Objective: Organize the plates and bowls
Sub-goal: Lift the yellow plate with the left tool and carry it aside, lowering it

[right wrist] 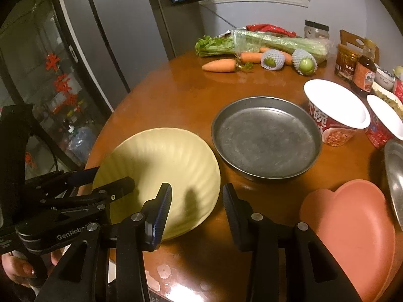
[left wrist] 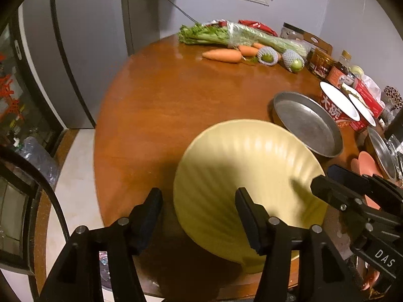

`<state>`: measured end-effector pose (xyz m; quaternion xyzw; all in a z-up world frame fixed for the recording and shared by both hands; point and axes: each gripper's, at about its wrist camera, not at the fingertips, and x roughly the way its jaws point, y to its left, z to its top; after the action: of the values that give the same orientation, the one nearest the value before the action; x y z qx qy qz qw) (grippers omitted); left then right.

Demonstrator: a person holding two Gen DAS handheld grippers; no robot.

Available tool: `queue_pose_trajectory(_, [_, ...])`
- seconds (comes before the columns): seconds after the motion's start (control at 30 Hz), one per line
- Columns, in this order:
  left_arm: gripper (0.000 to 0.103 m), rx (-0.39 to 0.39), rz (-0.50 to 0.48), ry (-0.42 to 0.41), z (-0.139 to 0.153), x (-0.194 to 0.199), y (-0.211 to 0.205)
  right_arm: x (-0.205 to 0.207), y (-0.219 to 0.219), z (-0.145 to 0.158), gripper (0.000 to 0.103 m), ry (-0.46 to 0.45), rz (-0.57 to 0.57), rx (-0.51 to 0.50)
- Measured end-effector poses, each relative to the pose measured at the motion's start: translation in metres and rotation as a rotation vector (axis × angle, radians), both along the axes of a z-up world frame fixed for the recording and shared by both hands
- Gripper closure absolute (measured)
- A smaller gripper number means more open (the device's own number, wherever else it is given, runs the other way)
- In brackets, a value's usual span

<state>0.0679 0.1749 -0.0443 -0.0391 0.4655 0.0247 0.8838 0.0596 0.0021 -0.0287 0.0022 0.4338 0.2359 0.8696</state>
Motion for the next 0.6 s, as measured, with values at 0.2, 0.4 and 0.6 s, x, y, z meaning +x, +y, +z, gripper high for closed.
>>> queue_pose_trajectory(0.2, [0.04,0.014,0.009,-0.044,0.016,-0.004,-0.005,-0.006,-0.01,0.006,0.056,-0.003,-0.02,0.019])
queue_pose_trajectory(0.4, [0.039,0.013,0.006,-0.063,0.027,-0.008,-0.012,-0.01,-0.021,0.016,0.054,-0.028,-0.045,0.026])
queue_pose_trajectory(0.6, [0.037,0.02,0.015,-0.072,0.037,-0.011,-0.022,-0.015,-0.034,0.029,0.052,-0.051,-0.058,0.041])
